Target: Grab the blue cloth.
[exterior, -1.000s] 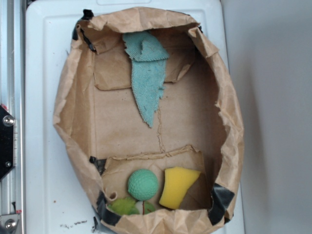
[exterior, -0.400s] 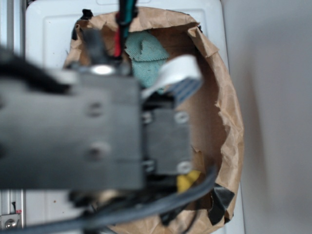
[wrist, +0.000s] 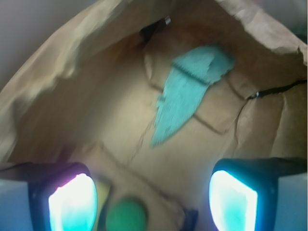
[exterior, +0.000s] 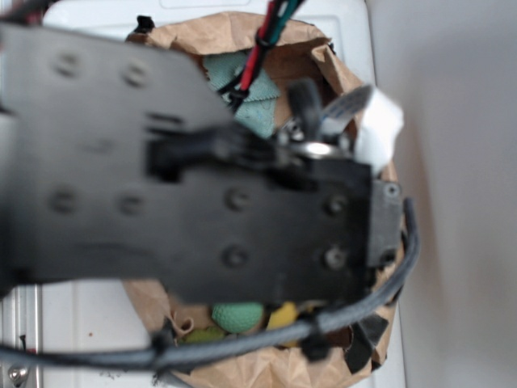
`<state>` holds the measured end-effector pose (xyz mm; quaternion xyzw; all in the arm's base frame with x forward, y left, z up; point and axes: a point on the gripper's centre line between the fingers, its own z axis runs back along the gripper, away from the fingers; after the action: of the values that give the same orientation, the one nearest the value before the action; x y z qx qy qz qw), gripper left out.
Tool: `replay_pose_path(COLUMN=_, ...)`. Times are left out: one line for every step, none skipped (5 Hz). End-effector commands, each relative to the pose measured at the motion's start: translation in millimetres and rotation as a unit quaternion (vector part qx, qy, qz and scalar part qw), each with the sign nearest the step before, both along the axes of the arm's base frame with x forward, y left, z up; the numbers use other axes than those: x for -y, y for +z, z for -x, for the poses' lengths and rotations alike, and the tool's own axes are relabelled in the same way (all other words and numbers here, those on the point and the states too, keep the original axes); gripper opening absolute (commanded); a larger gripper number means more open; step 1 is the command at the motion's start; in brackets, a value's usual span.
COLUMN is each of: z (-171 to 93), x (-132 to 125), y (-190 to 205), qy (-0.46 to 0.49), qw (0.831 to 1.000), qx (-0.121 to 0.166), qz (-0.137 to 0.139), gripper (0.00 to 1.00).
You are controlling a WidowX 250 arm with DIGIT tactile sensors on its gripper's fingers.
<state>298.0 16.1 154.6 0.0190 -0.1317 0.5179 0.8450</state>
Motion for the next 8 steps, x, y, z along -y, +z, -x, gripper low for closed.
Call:
replay_pose_path(z=12, x=-40, y=-11, qy=0.063, qw=0.995, qx=0.021, qz=-0.073, gripper=1.0)
replay_pose_path(z=16, x=-52, y=-26, qy=0.074, qw=0.992, qx=0.011, qz=-0.105, gripper=1.0)
replay_pose_path(z=16, x=-61, y=-35, qy=0.081, qw=0.989, qx=0.005, qz=-0.124, gripper=1.0)
replay_pose_path(z=21, x=-60, y=-36, qy=0.09, qw=0.987, qx=0.002, qz=-0.133, gripper=1.0)
replay_pose_path(z=22, x=-61, y=-33, qy=0.072, qw=0.988, qx=-0.017, qz=-0.133, gripper=1.0)
replay_pose_path(z=22, x=-61, y=-33, qy=0.072, qw=0.988, qx=-0.017, qz=-0.133, gripper=1.0)
replay_pose_path(z=22, x=-61, y=-33, qy=0.072, qw=0.988, qx=-0.017, qz=-0.133, gripper=1.0)
replay_pose_path(z=22, x=-61, y=-33, qy=0.072, qw=0.988, qx=-0.017, qz=-0.133, gripper=1.0)
